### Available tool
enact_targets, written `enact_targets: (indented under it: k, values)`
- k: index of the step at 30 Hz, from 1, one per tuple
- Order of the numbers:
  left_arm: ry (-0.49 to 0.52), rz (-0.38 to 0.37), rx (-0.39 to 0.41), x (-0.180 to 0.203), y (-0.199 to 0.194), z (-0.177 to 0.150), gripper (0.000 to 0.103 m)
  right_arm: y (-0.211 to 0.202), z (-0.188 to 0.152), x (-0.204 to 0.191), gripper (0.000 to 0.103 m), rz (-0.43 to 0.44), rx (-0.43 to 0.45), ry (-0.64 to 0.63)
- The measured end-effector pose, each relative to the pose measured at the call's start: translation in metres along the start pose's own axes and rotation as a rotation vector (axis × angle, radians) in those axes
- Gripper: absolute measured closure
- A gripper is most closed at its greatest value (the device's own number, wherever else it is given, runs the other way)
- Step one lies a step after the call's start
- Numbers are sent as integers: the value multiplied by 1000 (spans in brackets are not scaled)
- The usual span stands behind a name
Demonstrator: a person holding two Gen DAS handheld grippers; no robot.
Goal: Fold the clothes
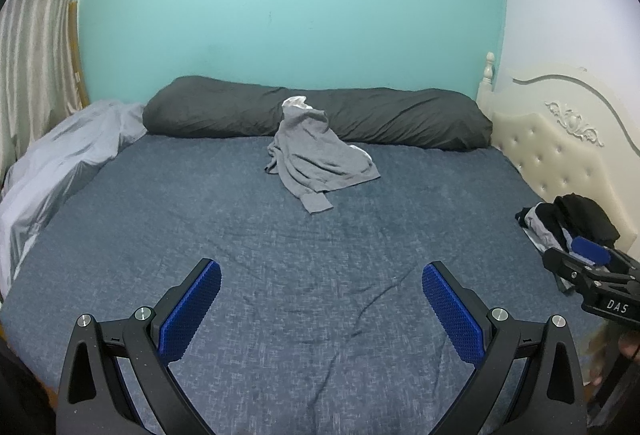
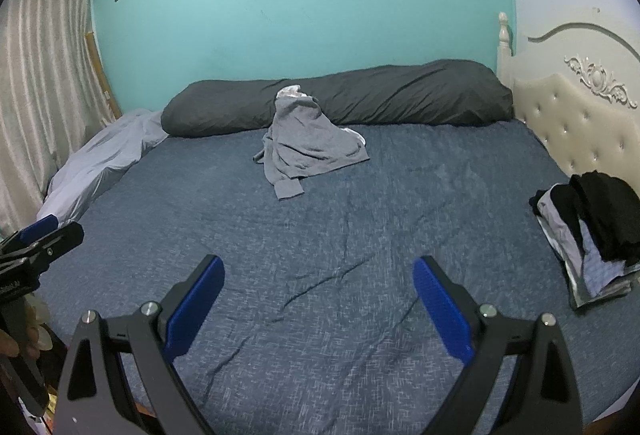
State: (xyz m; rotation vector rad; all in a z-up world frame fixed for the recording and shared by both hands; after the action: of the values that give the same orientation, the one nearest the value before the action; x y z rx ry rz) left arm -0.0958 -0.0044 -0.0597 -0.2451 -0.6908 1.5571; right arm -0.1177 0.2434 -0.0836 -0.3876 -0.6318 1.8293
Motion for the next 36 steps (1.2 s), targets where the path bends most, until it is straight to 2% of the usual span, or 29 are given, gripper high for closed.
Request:
enact_targets:
  k: [8, 11, 25, 36]
  values:
    - [-31, 23, -43, -23, 62, -3, 0, 59, -9, 12, 7, 1, -66, 12]
    - [-66, 58, -49, -37, 90, -4, 0, 89, -11, 15, 7, 9, -87, 12]
    - [-141, 78, -152, -87, 233, -25, 0, 229, -5, 21, 7, 31, -158, -26]
    - [-260, 61, -184, -131, 298, -46, 0, 340, 22, 8, 7, 46, -182, -132]
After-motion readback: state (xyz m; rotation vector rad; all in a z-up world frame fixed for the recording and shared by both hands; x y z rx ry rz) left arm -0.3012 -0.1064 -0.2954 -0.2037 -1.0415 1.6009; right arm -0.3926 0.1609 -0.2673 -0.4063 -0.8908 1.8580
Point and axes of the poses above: each gripper's, at about its wrist camera, not at the fingertips, and y roughly the way its jaws point, x to its right, z to its top, the point moved 7 cm from there along y, roughly the way its jaws point, and after that the axes turned 11 degrees about -y, right-handed, at the moved point
